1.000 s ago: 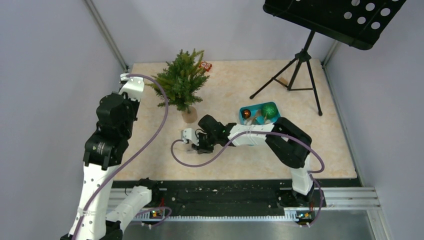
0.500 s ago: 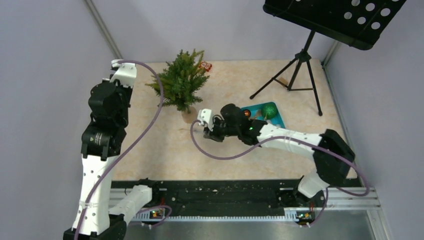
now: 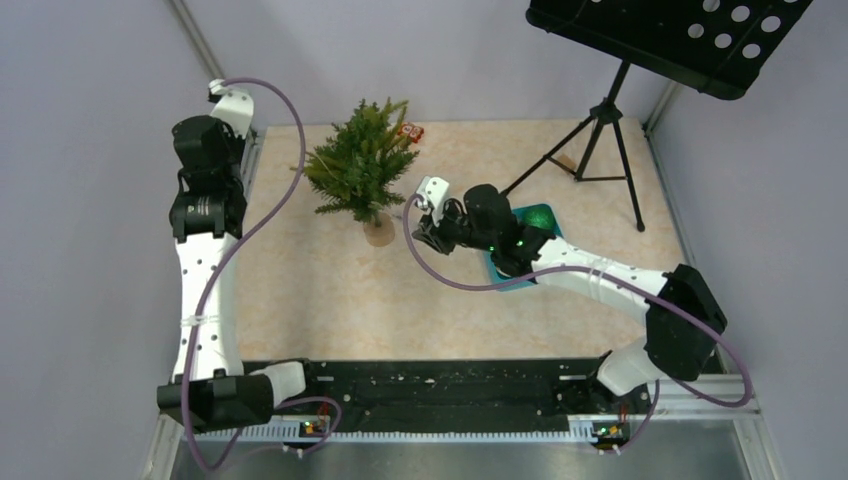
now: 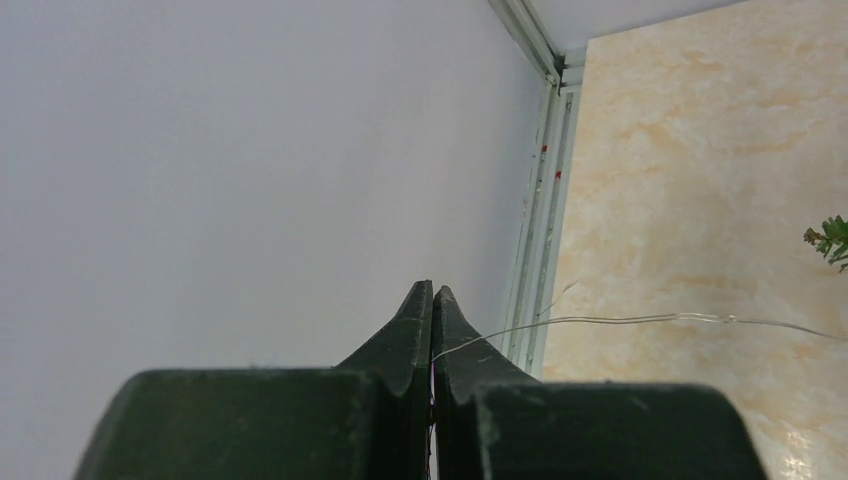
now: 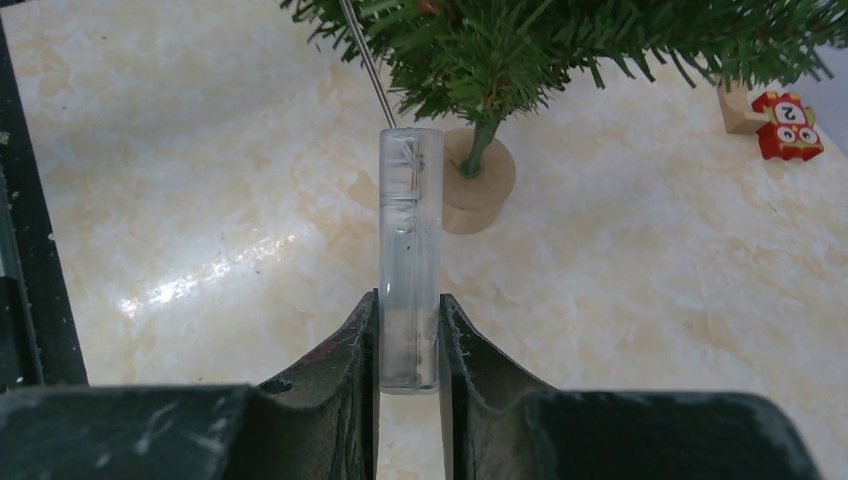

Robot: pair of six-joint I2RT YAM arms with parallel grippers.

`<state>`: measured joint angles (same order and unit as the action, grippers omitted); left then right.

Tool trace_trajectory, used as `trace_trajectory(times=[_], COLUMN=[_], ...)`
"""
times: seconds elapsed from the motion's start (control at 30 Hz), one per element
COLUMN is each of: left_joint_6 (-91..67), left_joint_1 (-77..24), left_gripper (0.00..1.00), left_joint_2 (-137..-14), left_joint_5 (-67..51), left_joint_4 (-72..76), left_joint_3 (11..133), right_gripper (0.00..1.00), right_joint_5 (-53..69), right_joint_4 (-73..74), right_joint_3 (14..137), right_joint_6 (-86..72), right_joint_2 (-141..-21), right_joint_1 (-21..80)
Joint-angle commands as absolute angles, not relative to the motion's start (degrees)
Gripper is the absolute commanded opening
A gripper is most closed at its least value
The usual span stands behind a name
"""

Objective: Decorate the small christmas tree

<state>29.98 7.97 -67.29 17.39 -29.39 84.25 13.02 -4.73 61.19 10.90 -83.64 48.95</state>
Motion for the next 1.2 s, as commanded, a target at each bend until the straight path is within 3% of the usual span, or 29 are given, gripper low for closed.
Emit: trace_trajectory(times=[0.0, 0.57, 0.9, 1.17], left_joint_6=[30.1, 27.2, 23.7, 25.1], left_joint_1=[10.3, 17.2, 20.9, 22.6], left_gripper=[0.0, 0.0, 0.0, 0.0], left_joint_2=[-68.4, -68.8, -66.7, -68.8], left_joint_5=[14.7, 14.9, 8.8, 10.6], left_joint_4=[-21.9, -17.5, -17.8, -17.4], left_joint_3=[83.0, 71.0, 70.1, 70.2], right_gripper=[0.0, 0.0, 0.0, 0.0], right_joint_5=[9.6, 10.9, 10.1, 7.6], right_joint_4=[-7.3, -7.6, -9.0, -11.8], right_joint_3=[62.0, 60.1, 58.9, 57.5], right_joint_6=[9.2, 9.6, 9.9, 11.3], right_joint_2=[-85.5, -89.3, -86.6, -89.5], right_joint_1=[48.8, 48.8, 49.6, 49.7])
